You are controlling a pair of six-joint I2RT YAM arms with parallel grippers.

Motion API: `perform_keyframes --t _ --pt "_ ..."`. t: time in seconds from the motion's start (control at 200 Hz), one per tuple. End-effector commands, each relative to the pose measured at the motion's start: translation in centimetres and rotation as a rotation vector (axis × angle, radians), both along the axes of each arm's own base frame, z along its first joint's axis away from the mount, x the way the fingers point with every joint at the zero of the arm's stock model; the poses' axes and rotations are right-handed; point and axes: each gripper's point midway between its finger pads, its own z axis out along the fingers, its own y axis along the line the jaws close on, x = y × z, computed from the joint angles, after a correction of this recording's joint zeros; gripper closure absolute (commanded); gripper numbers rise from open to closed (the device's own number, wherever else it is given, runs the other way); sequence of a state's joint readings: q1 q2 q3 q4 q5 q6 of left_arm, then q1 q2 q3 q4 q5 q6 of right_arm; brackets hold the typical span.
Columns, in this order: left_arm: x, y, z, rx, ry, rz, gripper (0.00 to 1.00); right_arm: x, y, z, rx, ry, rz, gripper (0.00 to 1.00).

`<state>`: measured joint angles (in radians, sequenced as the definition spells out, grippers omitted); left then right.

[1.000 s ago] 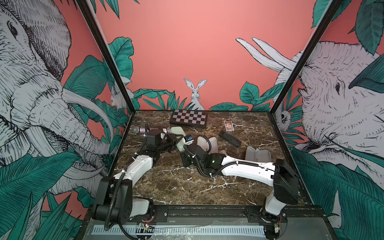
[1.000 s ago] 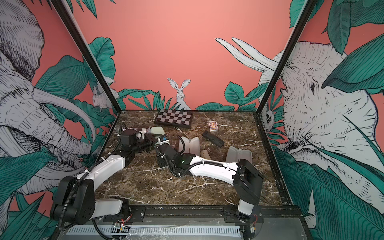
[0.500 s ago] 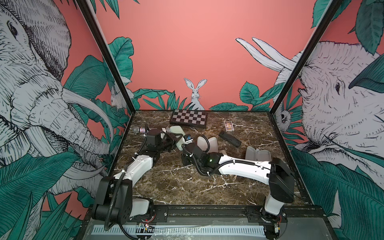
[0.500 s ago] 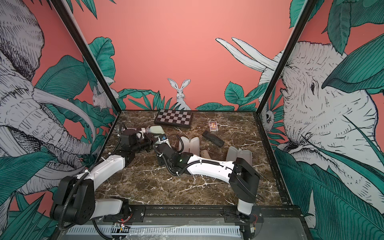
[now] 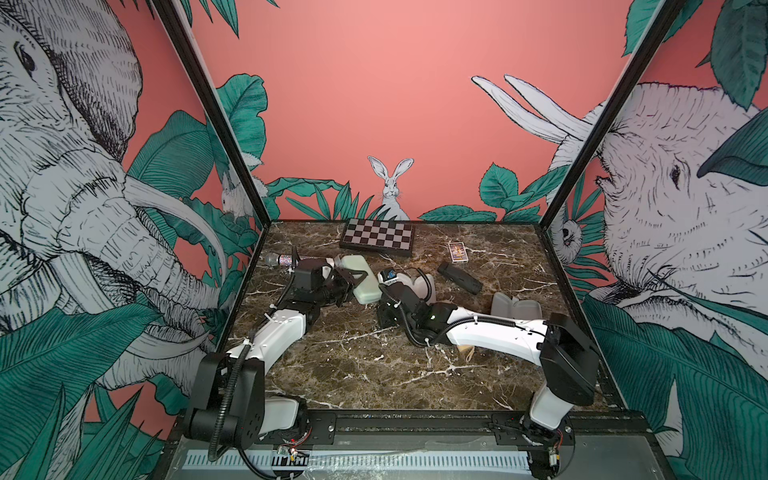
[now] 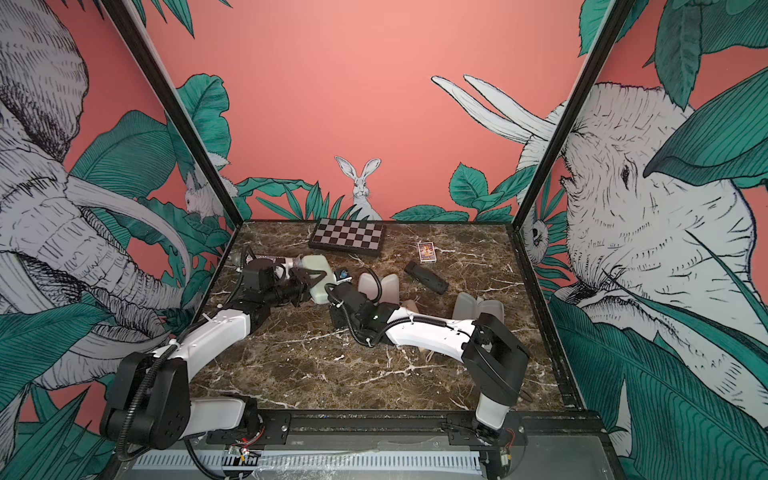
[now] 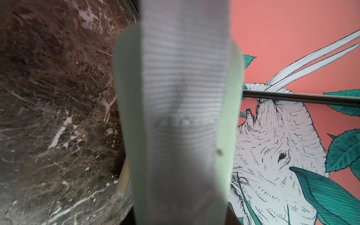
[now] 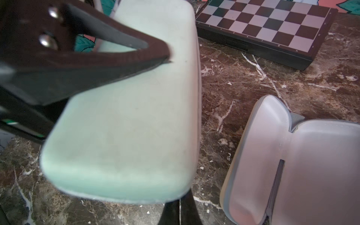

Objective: Put umbrellas into zippered umbrella sleeves
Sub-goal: Zip the zipper on the umbrella sleeve.

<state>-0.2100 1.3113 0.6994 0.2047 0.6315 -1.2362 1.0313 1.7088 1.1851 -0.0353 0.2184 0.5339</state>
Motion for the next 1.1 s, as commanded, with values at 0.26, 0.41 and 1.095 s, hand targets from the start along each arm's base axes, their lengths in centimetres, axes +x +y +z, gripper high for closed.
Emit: perform_keyframes --t 0.26,0.41,1.095 --pt "-2.2 -2.5 5.6 -0.131 -0.144 -0.339 0.86 0.6 -1.9 1.3 0.074 -0.013 0.16 1.0" --pt "-3.7 -3.5 5.2 -0.154 -0.145 -0.504 0.83 0.5 -2.5 3.0 0.024 -0.115 0.271 1.0" --pt "-4.7 1.9 -11.1 0.04 0.255 -0.33 0.33 -1.9 1.8 -8.7 -0.013 0.257 0.275 1.0"
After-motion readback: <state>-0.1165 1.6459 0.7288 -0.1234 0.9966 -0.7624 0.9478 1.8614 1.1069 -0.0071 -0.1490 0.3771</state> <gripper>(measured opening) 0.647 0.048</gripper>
